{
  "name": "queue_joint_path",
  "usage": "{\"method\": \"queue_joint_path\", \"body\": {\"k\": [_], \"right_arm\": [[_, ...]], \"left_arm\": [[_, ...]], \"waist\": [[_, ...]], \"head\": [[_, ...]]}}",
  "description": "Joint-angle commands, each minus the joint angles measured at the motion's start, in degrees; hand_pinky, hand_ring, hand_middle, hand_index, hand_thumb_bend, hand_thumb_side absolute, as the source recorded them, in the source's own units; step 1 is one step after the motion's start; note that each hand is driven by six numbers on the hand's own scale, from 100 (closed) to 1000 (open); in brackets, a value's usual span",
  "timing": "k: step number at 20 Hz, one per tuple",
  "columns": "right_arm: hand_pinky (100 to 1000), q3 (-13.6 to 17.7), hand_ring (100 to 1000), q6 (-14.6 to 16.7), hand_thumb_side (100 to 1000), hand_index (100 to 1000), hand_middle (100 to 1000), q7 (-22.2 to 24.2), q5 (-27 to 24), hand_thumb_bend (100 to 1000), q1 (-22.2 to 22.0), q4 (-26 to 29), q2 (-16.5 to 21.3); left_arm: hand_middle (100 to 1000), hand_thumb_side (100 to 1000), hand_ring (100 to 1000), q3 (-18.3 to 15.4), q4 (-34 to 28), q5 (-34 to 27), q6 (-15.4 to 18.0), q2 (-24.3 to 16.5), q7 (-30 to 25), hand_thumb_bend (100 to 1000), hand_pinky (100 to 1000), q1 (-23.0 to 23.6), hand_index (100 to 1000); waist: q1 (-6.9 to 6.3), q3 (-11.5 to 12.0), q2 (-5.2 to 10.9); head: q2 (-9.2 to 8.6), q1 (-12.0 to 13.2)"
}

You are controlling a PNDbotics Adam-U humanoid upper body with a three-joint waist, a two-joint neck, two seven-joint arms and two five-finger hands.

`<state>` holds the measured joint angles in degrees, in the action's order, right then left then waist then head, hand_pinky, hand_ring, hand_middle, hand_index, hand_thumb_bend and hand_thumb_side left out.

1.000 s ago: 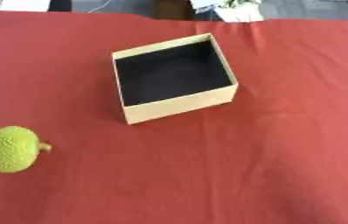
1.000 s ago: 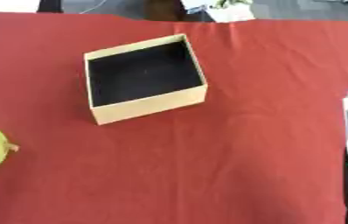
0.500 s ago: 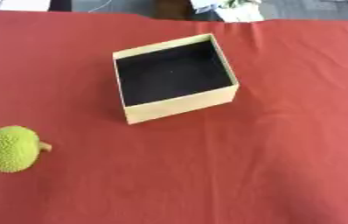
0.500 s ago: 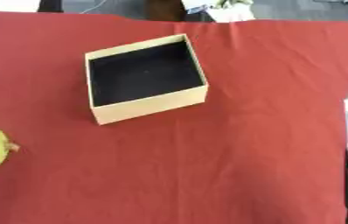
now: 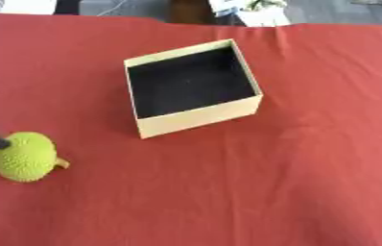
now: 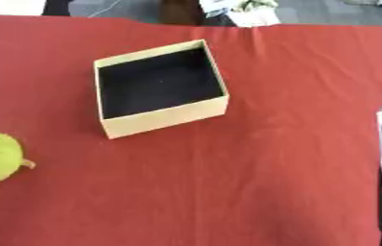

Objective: Pick up objects on the table and place them in the box.

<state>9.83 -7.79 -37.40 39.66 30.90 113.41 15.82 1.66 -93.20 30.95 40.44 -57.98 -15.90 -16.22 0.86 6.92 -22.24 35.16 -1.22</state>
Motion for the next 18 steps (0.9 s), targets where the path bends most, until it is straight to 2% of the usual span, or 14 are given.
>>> {"method": "queue_joint_path", "body": {"k": [1, 8, 18], "right_arm": [[728, 0.2, 875, 0.0, 591, 513, 536, 0.0, -0.4, 100, 0.5, 1.2, 0.6], [728, 0.0, 875, 0.1, 590, 513, 535, 0.2, -0.6, 100, 0.5, 1.2, 0.5], [729, -0.2, 876, 0.4, 589, 513, 535, 0.4, -1.0, 100, 0.6, 1.2, 0.2]], "left_arm": [[763, 144, 781, -1.4, -2.1, 3.3, -2.1, -1.9, 2.3, 582, 741, -0.4, 900], [793, 145, 823, -0.1, 0.6, 6.1, -3.2, -1.4, 4.5, 580, 762, -2.1, 908], [804, 141, 866, 1.9, 8.4, 4.4, -1.3, 0.5, 0.5, 590, 804, -8.1, 917]], "waist": [[-0.12, 0.1, 1.06], [-0.03, -0.2, 1.03], [-0.06, -0.8, 1.07]], "head": [[-0.65, 0.0], [-0.68, 0.2], [-0.79, 1.0]]}}
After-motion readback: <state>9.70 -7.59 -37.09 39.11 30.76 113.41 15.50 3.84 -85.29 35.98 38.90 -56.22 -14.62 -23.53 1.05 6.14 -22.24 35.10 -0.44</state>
